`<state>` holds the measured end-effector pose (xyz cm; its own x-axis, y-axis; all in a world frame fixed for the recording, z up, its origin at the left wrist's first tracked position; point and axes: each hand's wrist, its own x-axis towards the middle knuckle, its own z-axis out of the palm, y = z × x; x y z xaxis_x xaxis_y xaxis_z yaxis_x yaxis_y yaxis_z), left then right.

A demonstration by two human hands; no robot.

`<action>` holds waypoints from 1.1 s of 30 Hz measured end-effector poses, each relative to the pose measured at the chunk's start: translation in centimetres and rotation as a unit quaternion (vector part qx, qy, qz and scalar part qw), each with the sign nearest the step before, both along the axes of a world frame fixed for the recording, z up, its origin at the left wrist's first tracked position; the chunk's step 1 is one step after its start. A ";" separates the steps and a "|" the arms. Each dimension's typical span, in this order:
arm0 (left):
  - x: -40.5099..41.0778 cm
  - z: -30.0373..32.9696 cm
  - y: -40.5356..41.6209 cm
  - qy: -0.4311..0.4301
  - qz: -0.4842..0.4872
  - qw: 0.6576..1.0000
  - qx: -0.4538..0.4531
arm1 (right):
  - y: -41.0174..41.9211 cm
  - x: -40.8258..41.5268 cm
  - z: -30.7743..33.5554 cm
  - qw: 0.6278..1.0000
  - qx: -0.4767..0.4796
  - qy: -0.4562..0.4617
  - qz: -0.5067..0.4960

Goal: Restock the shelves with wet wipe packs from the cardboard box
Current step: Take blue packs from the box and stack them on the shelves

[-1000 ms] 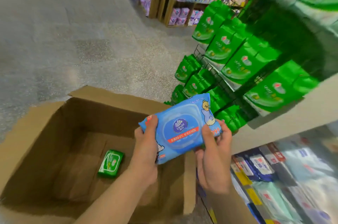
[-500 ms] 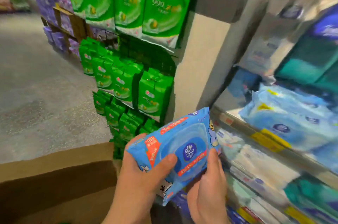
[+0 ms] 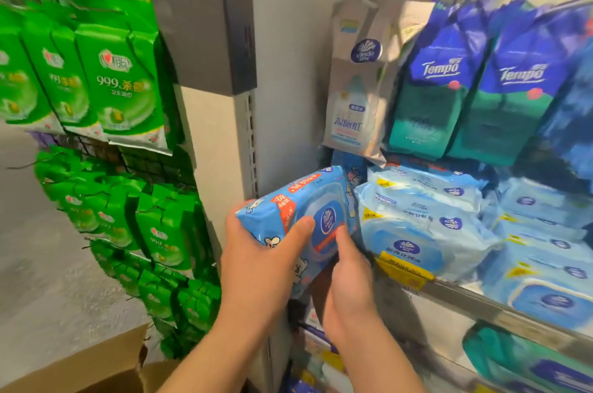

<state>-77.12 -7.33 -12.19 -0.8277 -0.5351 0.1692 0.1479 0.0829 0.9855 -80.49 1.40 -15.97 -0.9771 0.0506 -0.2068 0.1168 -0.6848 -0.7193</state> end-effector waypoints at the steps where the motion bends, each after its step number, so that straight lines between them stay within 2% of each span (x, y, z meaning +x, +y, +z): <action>1: -0.8 0.2 0.3 0.000 0.013 1.000 -0.017 | 0.2 -0.7 0.3 1.000 0.006 0.004 -0.003; 5: -3.2 0.8 2.0 -0.012 0.052 0.996 -0.066 | 1.4 -2.3 0.6 0.999 0.039 0.003 0.009; 11: -6.8 -0.1 3.5 -0.049 0.100 0.989 -0.097 | 3.8 -1.5 -0.1 0.990 0.109 0.010 0.093; 20: -11.5 -0.8 5.9 -0.076 0.032 0.983 -0.163 | 6.3 -0.6 -1.9 0.975 0.195 -0.034 0.102; 23: -13.0 -1.1 6.3 -0.109 0.010 0.976 -0.186 | 7.7 -0.1 -2.0 0.966 0.237 -0.048 0.090; 26: -13.7 -1.0 7.0 -0.141 -0.012 0.970 -0.198 | 8.8 0.4 -2.0 0.961 0.255 -0.046 0.094; 29: -13.7 -1.4 7.4 -0.118 -0.027 0.972 -0.203 | 9.4 1.0 -1.9 0.959 0.265 -0.048 0.092; 31: -13.2 -1.5 7.3 -0.125 -0.037 0.965 -0.229 | 9.6 1.1 -2.5 0.952 0.289 -0.051 0.081; 33: -12.4 -1.4 7.1 -0.136 -0.045 0.965 -0.218 | 9.5 1.3 -2.8 0.944 0.317 -0.056 0.077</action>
